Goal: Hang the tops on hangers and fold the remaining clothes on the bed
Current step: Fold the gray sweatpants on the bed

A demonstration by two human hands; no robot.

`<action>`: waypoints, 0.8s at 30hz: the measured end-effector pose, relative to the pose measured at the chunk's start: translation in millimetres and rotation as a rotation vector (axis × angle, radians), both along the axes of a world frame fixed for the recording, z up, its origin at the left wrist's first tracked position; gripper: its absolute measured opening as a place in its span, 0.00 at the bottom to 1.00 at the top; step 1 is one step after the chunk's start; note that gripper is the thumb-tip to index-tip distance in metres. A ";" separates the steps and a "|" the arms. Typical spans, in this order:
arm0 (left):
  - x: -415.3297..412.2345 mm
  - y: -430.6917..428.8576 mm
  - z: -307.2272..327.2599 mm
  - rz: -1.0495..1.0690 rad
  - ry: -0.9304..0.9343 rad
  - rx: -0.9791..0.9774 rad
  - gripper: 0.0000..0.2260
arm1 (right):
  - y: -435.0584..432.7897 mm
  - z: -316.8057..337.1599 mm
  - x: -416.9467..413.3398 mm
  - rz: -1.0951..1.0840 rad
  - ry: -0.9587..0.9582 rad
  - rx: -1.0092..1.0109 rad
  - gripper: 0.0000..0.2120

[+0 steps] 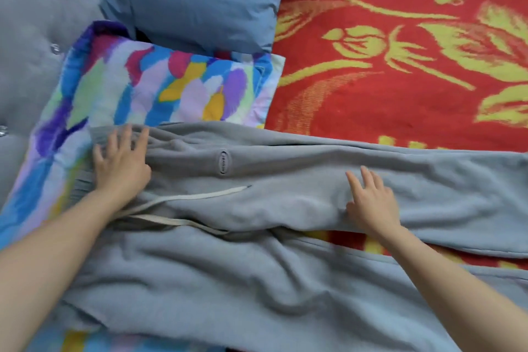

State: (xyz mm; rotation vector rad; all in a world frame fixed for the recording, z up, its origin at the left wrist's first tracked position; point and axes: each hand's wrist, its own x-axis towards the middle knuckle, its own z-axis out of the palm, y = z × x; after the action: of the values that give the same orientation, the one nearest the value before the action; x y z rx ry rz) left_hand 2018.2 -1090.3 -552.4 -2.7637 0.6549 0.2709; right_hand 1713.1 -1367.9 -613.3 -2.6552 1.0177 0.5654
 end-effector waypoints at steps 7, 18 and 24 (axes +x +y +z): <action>68.1 26.4 -1.9 -0.025 0.164 -0.001 0.32 | 30.2 -5.5 87.3 0.111 0.003 -0.027 0.39; 93.5 53.6 1.8 -0.333 0.002 -0.183 0.15 | -6.4 -5.9 91.4 0.135 0.296 -0.119 0.34; 83.7 102.5 38.3 -0.736 -0.131 -0.508 0.22 | -18.8 29.4 41.9 0.187 0.149 -0.289 0.10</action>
State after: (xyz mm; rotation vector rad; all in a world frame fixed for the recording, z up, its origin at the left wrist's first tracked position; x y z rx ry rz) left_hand 2101.8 -987.8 -514.1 -2.6859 1.8245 -0.2704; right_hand 1755.0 -1386.7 -583.8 -3.0249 0.9595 0.7122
